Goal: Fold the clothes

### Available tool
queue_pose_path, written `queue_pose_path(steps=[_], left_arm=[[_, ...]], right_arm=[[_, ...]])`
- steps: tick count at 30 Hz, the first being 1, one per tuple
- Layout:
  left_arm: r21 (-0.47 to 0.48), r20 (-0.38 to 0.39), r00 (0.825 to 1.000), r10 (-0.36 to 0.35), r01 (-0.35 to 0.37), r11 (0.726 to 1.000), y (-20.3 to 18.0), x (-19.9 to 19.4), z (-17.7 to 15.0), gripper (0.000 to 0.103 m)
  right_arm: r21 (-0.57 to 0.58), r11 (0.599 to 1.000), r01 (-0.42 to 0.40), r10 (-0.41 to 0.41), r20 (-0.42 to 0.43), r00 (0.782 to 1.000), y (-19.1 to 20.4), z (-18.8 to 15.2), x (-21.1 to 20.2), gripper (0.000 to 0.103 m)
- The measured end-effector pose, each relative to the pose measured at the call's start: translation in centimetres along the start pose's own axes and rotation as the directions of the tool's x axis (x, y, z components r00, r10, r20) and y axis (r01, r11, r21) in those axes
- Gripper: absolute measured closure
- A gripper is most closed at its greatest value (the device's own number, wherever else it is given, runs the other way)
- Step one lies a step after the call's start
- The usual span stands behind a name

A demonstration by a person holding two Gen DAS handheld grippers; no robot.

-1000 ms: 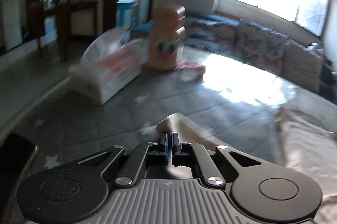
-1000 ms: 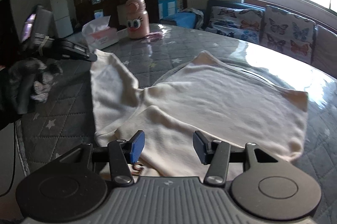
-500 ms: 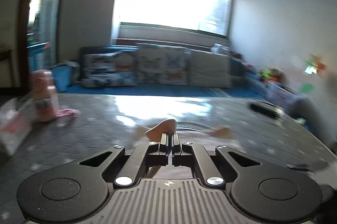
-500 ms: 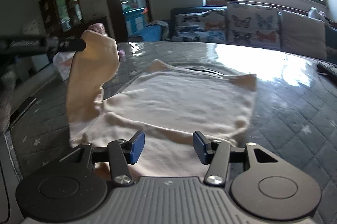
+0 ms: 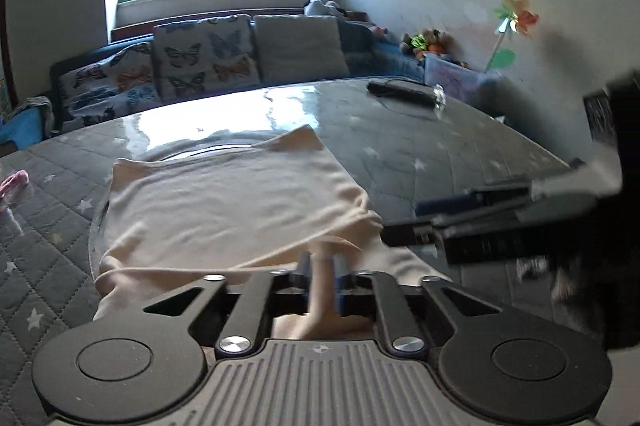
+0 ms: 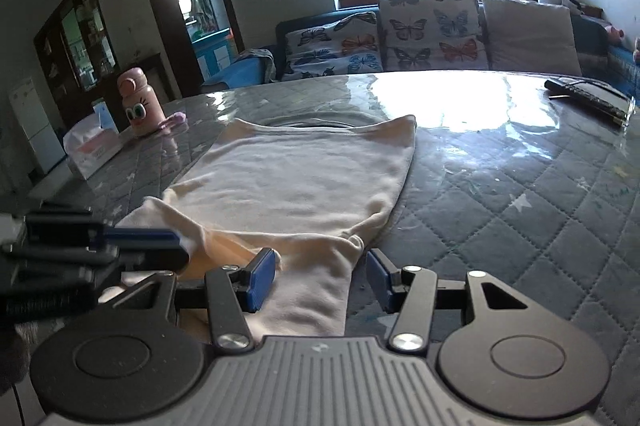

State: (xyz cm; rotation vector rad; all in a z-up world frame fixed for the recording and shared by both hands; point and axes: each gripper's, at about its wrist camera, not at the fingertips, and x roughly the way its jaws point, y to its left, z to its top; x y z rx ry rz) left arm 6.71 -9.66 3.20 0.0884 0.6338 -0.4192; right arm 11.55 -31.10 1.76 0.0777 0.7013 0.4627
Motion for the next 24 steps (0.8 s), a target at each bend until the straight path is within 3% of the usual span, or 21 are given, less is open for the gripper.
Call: queue_pose_path(steps=[3, 8, 12, 16, 18, 20, 24], left_arm=[[0.006, 0.023, 1.0, 0.016, -0.017, 1.0, 0.9, -1.1, -0.5, 0.059], [-0.049, 0.022, 0.993, 0.119, -0.118, 0.992, 4.9, -2.3, -1.5, 0.059], [-0.108, -0.012, 0.981, 0.192, -0.192, 0.975, 8.2, -2.6, -2.8, 0.061], [-0.135, -0.052, 0.976, 0.212, -0.217, 0.967, 10.1, -2.4, -4.3, 0.064], [-0.141, -0.071, 0.976, 0.206, -0.214, 0.967, 10.5, -2.3, -5.0, 0.066], [-0.131, -0.072, 0.977, 0.201, -0.209, 0.969, 10.6, -2.3, -5.5, 0.066], [-0.127, -0.073, 0.98, 0.186, -0.194, 0.973, 10.7, -2.3, -5.5, 0.066]], right_arm=[[-0.001, 1.0, -0.019, 0.019, -0.002, 1.0, 0.5, 0.2, 0.3, 0.052], [-0.032, 0.998, -0.055, 0.054, -0.042, 0.998, 2.4, 0.0, 1.4, 0.054], [-0.026, 0.998, -0.054, 0.052, -0.081, 0.995, 3.0, -0.3, 3.2, 0.065], [-0.036, 0.999, -0.035, 0.032, -0.101, 0.994, 3.5, -0.6, 3.9, 0.075], [-0.058, 0.998, -0.023, 0.017, -0.105, 0.994, 3.9, -0.5, 4.1, 0.092], [-0.094, 0.996, -0.005, -0.004, -0.097, 0.995, 4.5, -0.3, 3.9, 0.098], [-0.167, 0.986, 0.029, -0.036, -0.04, 0.999, 5.6, 1.1, 2.5, 0.099]])
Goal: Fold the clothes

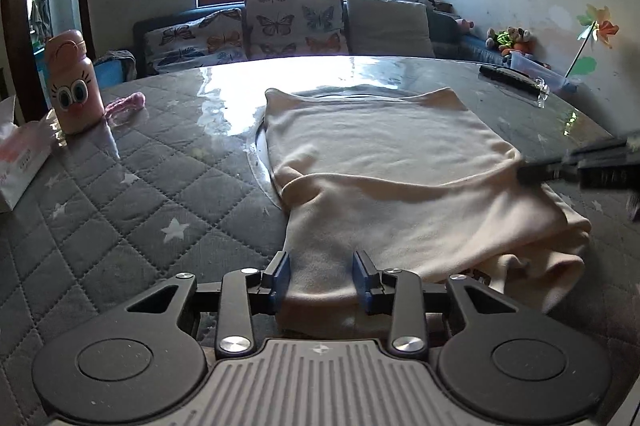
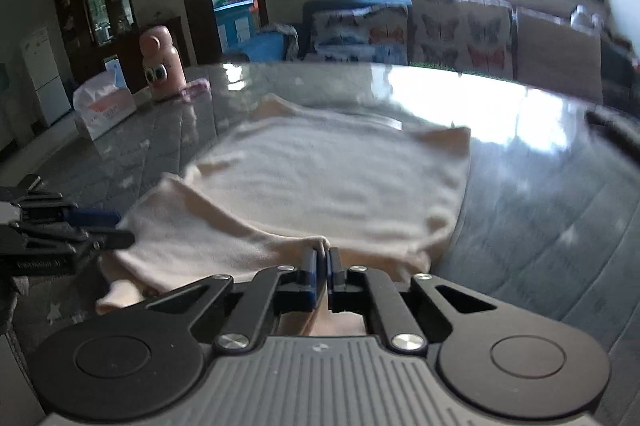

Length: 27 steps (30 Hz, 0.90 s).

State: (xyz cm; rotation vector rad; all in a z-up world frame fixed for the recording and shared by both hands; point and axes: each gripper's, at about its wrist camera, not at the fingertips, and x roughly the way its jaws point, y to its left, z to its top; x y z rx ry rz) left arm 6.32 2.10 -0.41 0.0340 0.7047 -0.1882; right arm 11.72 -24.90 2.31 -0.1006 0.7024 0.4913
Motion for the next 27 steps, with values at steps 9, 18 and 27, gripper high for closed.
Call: queue_pose_path(steps=[9, 18, 27], left_arm=[[0.015, 0.034, 0.998, -0.052, 0.051, 0.999, 0.3, -0.7, 2.2, 0.066], [-0.02, -0.021, 0.994, -0.111, 0.111, 0.994, 1.0, 3.7, 4.5, 0.087], [-0.05, -0.002, 0.998, -0.059, 0.059, 0.997, 2.7, 3.3, 4.8, 0.089]], right_arm=[[0.029, 0.998, 0.06, -0.058, -0.051, 0.997, -1.3, -0.3, 1.5, 0.099], [-0.004, 0.999, 0.034, -0.034, -0.032, 0.999, -0.8, -0.4, 1.5, 0.097], [-0.007, 1.0, 0.025, -0.025, -0.022, 0.999, -1.2, -0.2, 1.4, 0.096]])
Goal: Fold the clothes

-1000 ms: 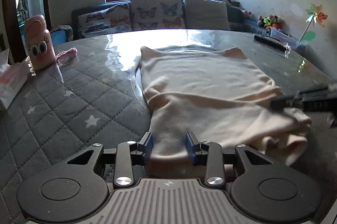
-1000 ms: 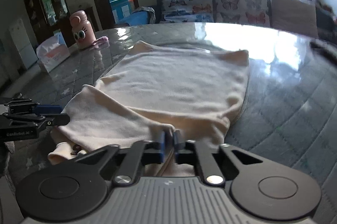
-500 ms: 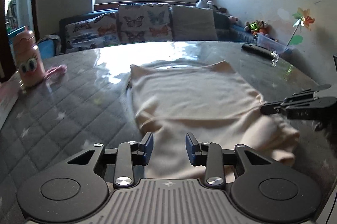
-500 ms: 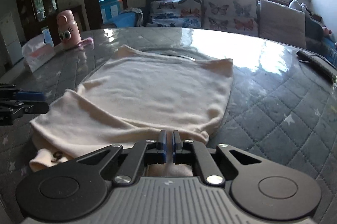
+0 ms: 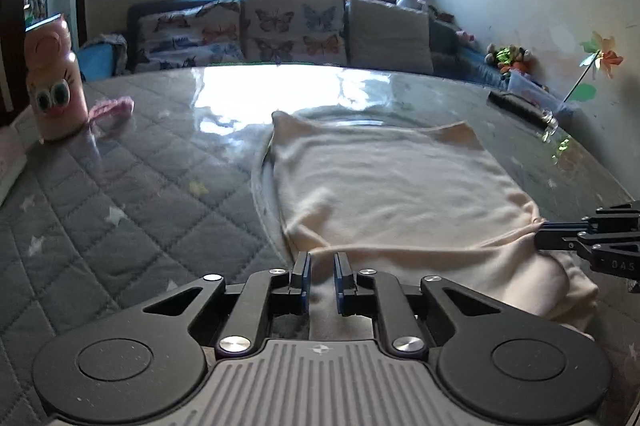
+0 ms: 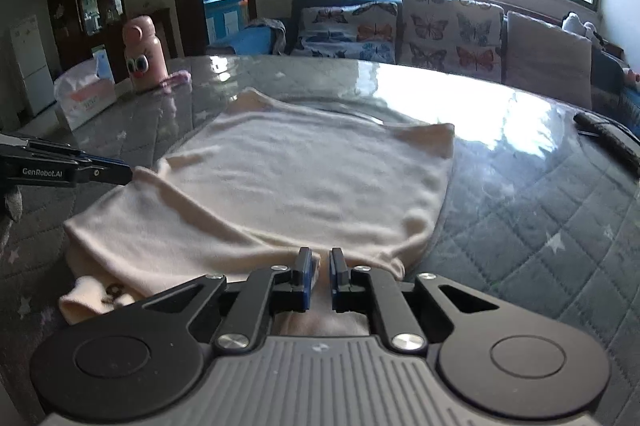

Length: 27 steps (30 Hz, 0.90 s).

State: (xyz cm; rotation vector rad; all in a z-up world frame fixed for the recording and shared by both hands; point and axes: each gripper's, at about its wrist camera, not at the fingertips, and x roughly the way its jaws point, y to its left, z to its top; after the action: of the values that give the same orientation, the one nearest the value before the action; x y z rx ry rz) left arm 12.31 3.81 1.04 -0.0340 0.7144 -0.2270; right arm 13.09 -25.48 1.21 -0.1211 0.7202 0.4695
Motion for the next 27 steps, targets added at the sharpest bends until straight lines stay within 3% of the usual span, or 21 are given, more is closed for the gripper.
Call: queue_pose_path(steps=[7, 13, 16, 20, 23, 27], left_arm=[[0.098, -0.015, 1.0, 0.015, -0.014, 0.995, -1.4, 0.3, -0.4, 0.089], [0.231, 0.005, 1.0, 0.001, -0.002, 0.973, -2.7, -2.8, -2.5, 0.075], [0.328, 0.003, 1.0, 0.001, -0.002, 0.945, -3.7, -4.0, -4.0, 0.072], [0.474, 0.013, 1.0, -0.004, -0.002, 0.88, -5.3, -5.6, -6.3, 0.054], [0.555, 0.014, 1.0, -0.026, 0.014, 0.832, -6.5, -6.1, -7.8, 0.053], [0.606, 0.031, 0.999, -0.039, 0.012, 0.795, -8.1, -5.5, -8.9, 0.053]], right_arm=[[-0.077, 0.997, -0.029, 0.026, -0.033, 0.999, 1.2, -0.2, 0.6, 0.089], [-0.137, 0.988, -0.068, 0.065, -0.03, 0.997, 1.9, -1.0, -1.6, 0.087], [-0.187, 0.98, -0.069, 0.058, -0.064, 0.996, 2.4, -2.2, -1.6, 0.081], [-0.197, 0.978, -0.068, 0.058, -0.058, 0.997, 2.5, -2.7, -2.5, 0.08], [-0.204, 0.977, -0.066, 0.056, -0.055, 0.997, 2.5, -2.8, -2.9, 0.08], [-0.202, 0.977, -0.061, 0.049, -0.067, 0.997, 2.3, -2.9, -2.7, 0.077]])
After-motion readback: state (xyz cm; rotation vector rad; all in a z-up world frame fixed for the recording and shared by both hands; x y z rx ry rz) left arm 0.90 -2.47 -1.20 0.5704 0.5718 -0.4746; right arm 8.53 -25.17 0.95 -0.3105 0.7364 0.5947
